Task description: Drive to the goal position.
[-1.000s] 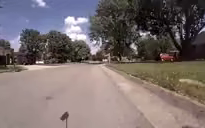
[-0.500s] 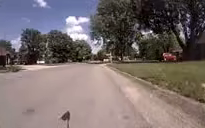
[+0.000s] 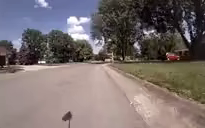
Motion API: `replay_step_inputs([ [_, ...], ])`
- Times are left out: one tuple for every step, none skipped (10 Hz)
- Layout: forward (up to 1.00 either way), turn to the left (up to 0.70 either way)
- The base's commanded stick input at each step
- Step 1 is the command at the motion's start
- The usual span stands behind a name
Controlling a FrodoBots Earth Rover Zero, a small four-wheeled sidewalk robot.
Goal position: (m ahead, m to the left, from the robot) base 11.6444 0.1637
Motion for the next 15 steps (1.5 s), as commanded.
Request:
replay_step_inputs([
  [1.0,0.0],
  [1.0,0.0],
  [1.0,0.0],
  [1.0,0.02],
  [1.0,0.03],
  [1.0,0.03],
  [1.0,0.28],
  [1.0,0.02],
  [1.0,0.01],
  [1.0,0.0],
  [1.0,0.0],
  [1.0,0.0],
  [1.0,0.0],
  [1.0,-0.01],
  [1.0,-0.02],
])
